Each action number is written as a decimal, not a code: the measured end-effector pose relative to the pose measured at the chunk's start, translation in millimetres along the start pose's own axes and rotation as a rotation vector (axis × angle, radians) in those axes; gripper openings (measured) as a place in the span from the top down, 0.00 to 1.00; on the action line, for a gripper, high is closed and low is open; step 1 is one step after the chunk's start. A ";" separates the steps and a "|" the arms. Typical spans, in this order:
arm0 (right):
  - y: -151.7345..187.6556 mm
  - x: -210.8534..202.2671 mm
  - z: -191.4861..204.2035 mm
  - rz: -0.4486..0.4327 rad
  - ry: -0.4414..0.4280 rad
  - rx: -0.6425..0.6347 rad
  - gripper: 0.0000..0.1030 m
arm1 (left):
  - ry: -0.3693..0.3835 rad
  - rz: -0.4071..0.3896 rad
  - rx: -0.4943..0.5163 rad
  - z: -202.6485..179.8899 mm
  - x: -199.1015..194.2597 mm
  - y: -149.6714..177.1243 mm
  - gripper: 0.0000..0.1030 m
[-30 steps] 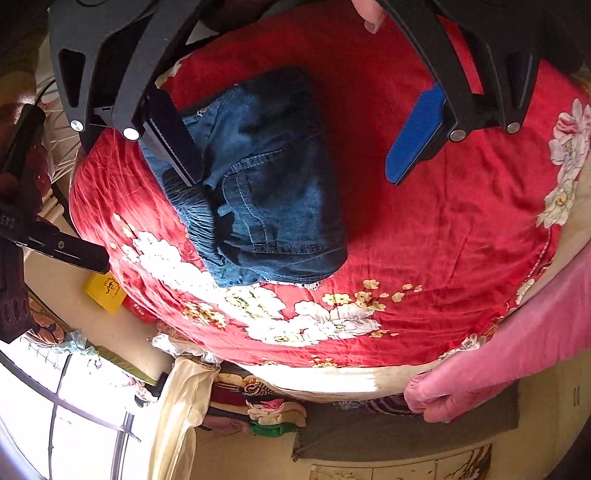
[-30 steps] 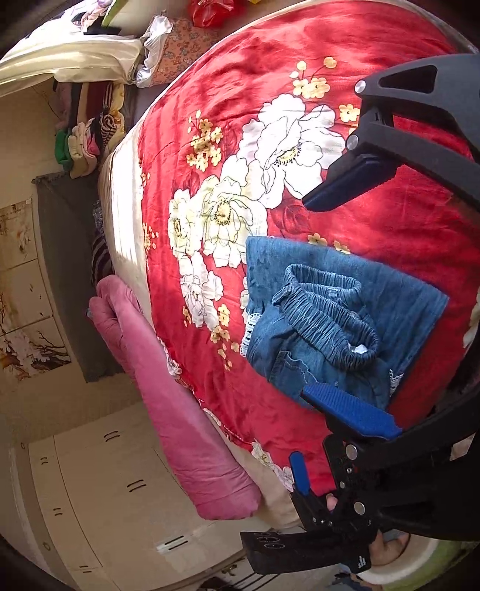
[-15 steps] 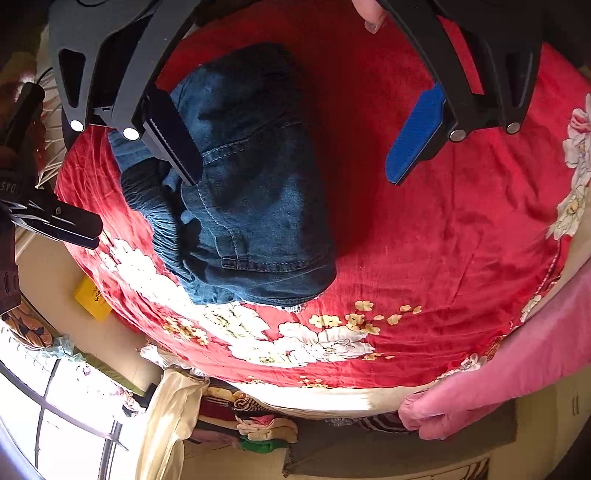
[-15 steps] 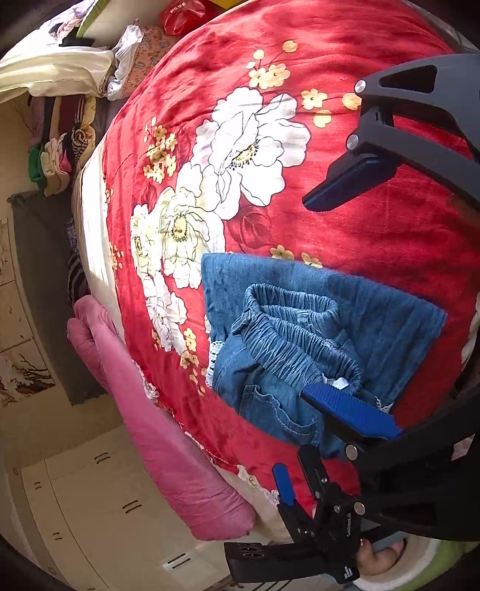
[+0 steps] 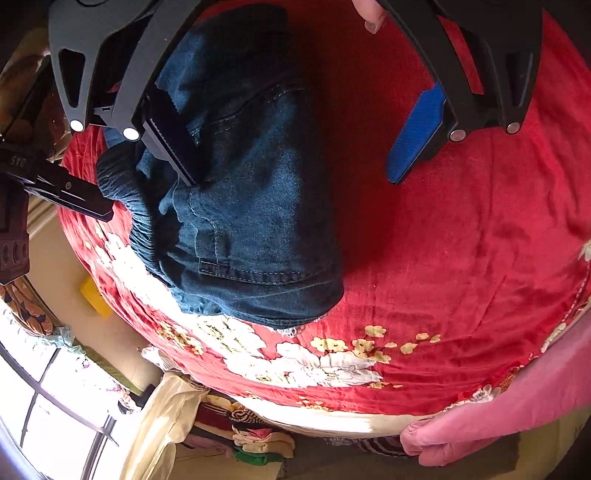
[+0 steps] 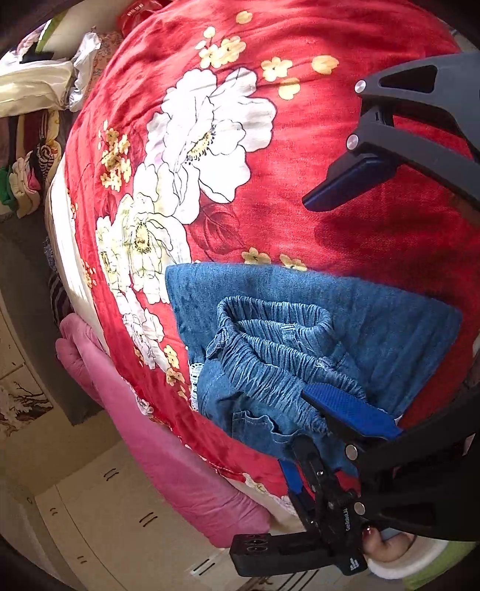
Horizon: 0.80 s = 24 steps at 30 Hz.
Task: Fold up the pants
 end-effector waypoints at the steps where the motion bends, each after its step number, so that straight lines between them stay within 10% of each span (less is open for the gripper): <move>1: -0.8 5.1 -2.8 0.008 -0.020 0.015 0.10 | 0.010 0.009 -0.008 -0.6 3.6 0.3 0.10; 7: -1.0 23.8 -15.4 0.014 -0.080 0.072 0.23 | 0.071 0.026 -0.040 -4.0 16.6 0.8 0.10; 9: -1.6 29.4 -13.8 0.022 -0.123 0.076 0.42 | 0.084 0.023 -0.053 -6.2 19.0 -0.2 0.13; 17: -4.2 30.9 0.9 -0.025 -0.196 0.044 0.73 | 0.119 0.002 -0.040 -19.1 12.5 -5.2 0.78; 24: -33.9 14.1 45.9 -0.067 -0.142 -0.160 0.74 | 0.107 -0.093 -0.035 -18.9 -15.4 -34.7 0.81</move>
Point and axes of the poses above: each gripper's, at about its wrist camera, not at the fingertips, and x roughly the way its jaws point, z to its left, y to its underside, the point moved 5 cm from there along x, roughly the way its jaws point, and after that the axes turned 15 degrees about -y, right-handed, at the moved point
